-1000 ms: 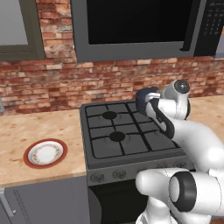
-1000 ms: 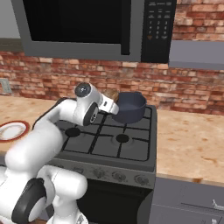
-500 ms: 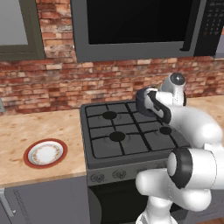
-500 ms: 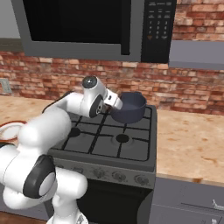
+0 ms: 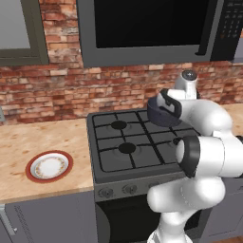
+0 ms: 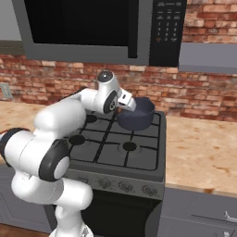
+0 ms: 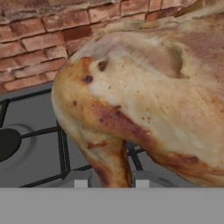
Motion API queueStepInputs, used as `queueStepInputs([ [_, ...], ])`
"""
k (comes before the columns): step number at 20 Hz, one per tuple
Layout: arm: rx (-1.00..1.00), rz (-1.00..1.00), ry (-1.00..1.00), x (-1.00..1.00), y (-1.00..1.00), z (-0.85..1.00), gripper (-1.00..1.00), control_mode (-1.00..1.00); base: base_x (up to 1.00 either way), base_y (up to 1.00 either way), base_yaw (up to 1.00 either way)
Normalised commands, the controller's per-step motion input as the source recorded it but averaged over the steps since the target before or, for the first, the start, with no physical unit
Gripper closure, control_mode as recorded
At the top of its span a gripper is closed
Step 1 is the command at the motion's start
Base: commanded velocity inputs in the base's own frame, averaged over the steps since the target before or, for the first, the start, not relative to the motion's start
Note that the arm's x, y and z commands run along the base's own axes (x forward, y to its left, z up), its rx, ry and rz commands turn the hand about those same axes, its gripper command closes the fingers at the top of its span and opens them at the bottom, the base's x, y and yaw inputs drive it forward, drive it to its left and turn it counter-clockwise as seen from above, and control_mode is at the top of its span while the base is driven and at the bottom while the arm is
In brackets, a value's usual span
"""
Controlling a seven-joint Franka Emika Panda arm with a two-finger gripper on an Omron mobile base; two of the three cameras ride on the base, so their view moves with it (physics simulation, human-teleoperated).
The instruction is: Retrieve the frozen meat and place it in the pot on a burner. Then turn the burner on.
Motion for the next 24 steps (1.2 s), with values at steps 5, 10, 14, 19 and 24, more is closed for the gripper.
queueStepInputs([
  [5,0.00,0.00,0.08,0.32,0.00,-0.04,1.00,-1.00,0.00,0.00,0.00],
  [10,0.00,0.00,0.00,0.21,0.00,-0.22,1.00,-1.00,0.00,0.00,0.00],
  [14,0.00,0.00,0.00,0.17,0.00,-0.43,1.00,-1.00,0.00,0.00,0.00],
  [19,0.01,0.00,0.09,0.35,-0.06,-0.25,1.00,-1.00,0.00,0.00,0.00],
  [24,0.00,0.00,0.11,0.38,-0.10,-0.08,1.00,-1.00,0.00,0.00,0.00],
])
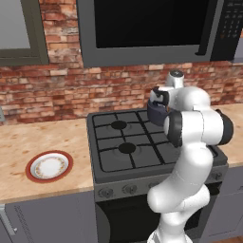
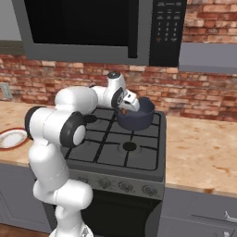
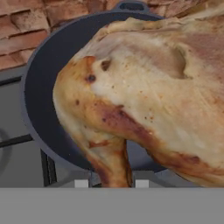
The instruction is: Retrieve the frozen meat and place it in the pot on a burner. Then turn the burner on.
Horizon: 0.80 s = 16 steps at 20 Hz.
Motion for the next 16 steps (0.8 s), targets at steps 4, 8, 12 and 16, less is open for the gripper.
queueStepInputs([
  [4,0.00,0.00,0.10,0.31,-0.13,0.00,1.00,-1.00,0.00,0.00,0.00],
  [8,0.01,0.00,0.13,0.15,-0.11,-0.12,1.00,-1.00,0.00,0.00,0.00],
  [12,0.02,0.00,0.10,0.13,-0.08,-0.19,1.00,-1.00,0.00,0.00,0.00],
  [16,0.00,0.00,0.10,0.16,-0.04,-0.22,1.00,-1.00,0.00,0.00,0.00],
])
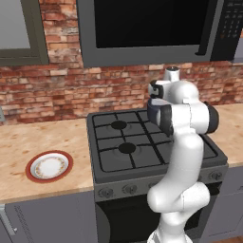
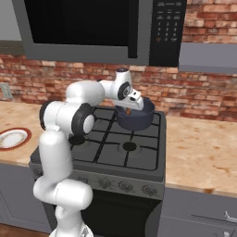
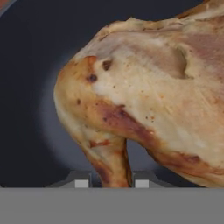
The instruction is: Retrieve the frozen meat and place it in the pot on a burner. Then turn the burner on.
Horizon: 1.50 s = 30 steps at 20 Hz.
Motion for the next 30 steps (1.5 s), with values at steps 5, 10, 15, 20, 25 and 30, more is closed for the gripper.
queueStepInputs([
  [5,0.00,0.00,0.05,0.11,-0.02,-0.25,1.00,-1.00,0.00,0.00,0.00],
  [10,0.00,0.00,0.00,0.12,0.00,-0.12,1.00,-1.00,0.00,0.00,0.00],
  [15,0.01,0.00,0.01,0.04,0.00,-0.09,1.00,-1.00,0.00,0.00,0.00],
  [20,0.02,0.00,0.01,0.05,0.00,-0.15,-1.00,-1.00,0.00,0.00,0.00],
  [25,0.01,0.00,0.00,0.04,0.00,-0.09,-1.00,-1.00,0.00,0.00,0.00],
  [30,0.00,0.00,0.00,0.01,-0.02,0.01,-1.00,-1.00,0.00,0.00,0.00],
])
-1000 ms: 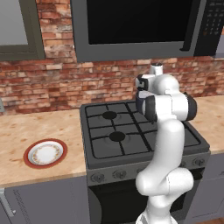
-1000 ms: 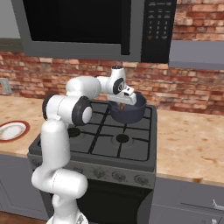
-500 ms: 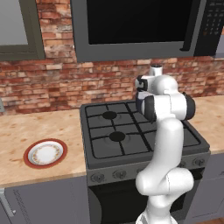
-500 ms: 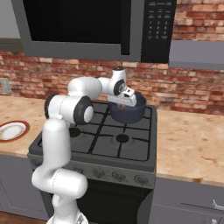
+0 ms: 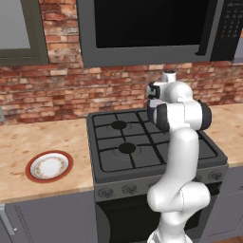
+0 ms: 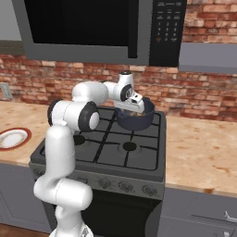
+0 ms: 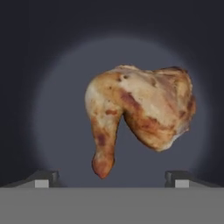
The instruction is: Retrieve the frozen meat and place it in the pot on a burner. Then turn the burner on.
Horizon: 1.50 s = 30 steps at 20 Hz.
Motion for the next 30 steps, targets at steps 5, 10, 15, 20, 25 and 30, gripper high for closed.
queueStepInputs([
  [5,0.00,0.00,-0.05,0.00,-0.02,0.25,-1.00,-1.00,0.00,0.00,0.00],
  [10,0.00,0.00,-0.15,-0.02,-0.07,0.30,-1.00,-1.00,0.00,0.00,0.00],
  [15,-0.06,0.00,-0.24,0.00,0.00,0.01,-1.00,-1.00,0.00,0.00,0.00],
  [20,-0.06,0.00,-0.35,0.00,0.00,0.00,-1.00,-1.00,0.00,0.00,0.00],
  [25,-0.01,0.00,-0.21,0.00,0.00,0.00,-1.00,-1.00,0.00,0.00,0.00],
  [30,-0.01,0.00,-0.04,-0.01,0.00,0.11,-1.00,-1.00,0.00,0.00,0.00],
])
